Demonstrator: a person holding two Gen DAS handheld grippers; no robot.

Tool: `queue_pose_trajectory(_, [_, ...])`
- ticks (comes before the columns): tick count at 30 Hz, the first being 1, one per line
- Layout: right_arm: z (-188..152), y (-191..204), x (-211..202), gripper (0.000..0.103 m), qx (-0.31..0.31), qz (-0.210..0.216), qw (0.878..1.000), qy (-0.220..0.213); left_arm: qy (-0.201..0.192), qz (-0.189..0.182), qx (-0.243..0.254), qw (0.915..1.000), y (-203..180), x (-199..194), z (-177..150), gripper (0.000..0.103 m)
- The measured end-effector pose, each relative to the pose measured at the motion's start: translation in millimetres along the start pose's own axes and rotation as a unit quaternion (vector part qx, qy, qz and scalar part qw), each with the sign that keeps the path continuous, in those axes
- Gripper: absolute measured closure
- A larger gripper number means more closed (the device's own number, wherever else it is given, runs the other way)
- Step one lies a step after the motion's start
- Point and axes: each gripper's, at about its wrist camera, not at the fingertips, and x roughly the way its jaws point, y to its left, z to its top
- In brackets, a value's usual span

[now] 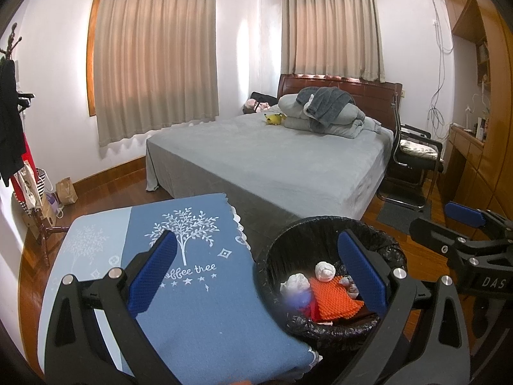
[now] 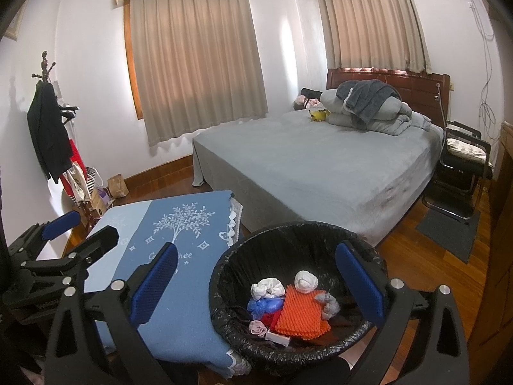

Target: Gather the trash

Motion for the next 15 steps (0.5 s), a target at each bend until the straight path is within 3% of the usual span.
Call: queue_pose_trajectory(15, [-5.5, 0.0, 2.2, 0.006, 0.000, 0.001, 1.000, 0.003, 0.004, 0.000, -0.002, 1.0000, -0.2, 1.5, -7.8, 0.005])
